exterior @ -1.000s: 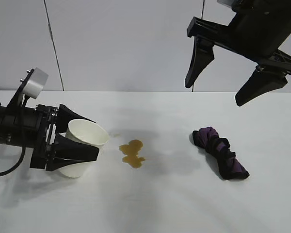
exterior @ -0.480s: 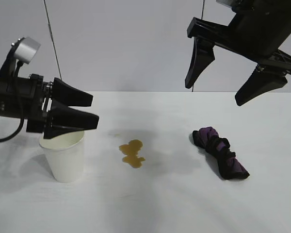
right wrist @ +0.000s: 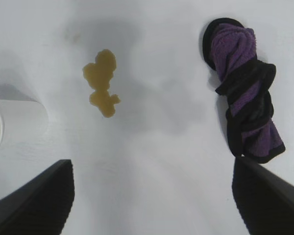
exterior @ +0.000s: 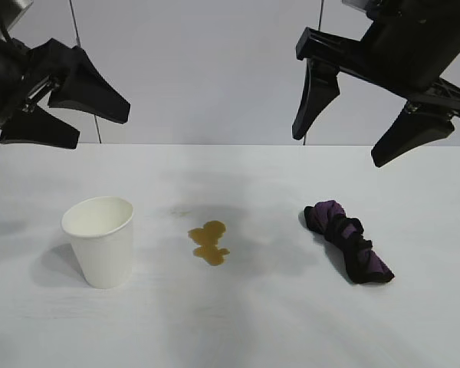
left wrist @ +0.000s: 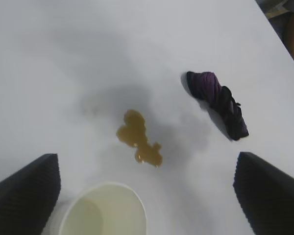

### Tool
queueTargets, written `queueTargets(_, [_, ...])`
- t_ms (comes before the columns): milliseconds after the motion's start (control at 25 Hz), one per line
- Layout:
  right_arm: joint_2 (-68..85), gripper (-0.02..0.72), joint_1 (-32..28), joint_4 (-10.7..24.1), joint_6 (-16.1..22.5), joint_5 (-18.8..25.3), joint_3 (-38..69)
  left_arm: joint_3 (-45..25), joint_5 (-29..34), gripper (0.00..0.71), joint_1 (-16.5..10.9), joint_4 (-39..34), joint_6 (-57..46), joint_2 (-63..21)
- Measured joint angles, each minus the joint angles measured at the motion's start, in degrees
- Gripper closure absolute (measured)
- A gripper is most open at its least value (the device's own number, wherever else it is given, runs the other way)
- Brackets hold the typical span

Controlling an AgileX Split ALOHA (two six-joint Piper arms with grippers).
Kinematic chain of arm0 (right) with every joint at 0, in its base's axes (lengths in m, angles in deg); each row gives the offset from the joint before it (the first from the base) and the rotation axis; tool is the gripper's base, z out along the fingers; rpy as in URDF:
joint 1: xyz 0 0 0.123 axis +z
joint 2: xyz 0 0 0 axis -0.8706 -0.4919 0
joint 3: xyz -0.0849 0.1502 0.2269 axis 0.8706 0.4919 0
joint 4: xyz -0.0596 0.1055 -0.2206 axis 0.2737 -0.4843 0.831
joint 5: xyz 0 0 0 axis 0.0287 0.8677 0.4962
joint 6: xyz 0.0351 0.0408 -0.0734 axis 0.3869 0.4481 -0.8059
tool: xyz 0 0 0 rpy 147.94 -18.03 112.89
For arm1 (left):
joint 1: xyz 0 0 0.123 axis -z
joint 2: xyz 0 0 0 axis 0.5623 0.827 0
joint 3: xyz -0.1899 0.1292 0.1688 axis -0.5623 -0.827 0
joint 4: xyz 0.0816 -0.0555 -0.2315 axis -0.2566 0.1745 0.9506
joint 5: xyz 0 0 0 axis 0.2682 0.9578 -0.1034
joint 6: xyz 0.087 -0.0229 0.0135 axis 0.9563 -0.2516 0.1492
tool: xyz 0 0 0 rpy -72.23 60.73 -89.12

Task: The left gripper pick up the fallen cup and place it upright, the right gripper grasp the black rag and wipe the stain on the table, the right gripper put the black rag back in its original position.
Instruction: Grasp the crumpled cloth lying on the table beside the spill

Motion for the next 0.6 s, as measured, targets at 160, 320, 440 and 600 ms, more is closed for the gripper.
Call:
queueTargets(160, [0.00,0.096,0.00,0.13,0.00,0.00,0.00,2.97,1.55,0.017,2.12,-11.41,-14.04,0.05])
queueTargets(320, [0.00,0.096,0.00,0.65,0.00,0.00,0.00,5.14,3.61,0.017,2.45,-12.62,-16.97,0.09])
queueTargets(440, [0.00,0.096,0.00,0.70,0.00,0.00,0.00,5.43,4.68,0.017,2.45,-12.62,-17.18,0.09])
queueTargets(600, [0.00,0.096,0.00,1.67,0.00,-0.06,0.00,5.43,5.52,0.017,2.45,-12.61,-17.22,0.09])
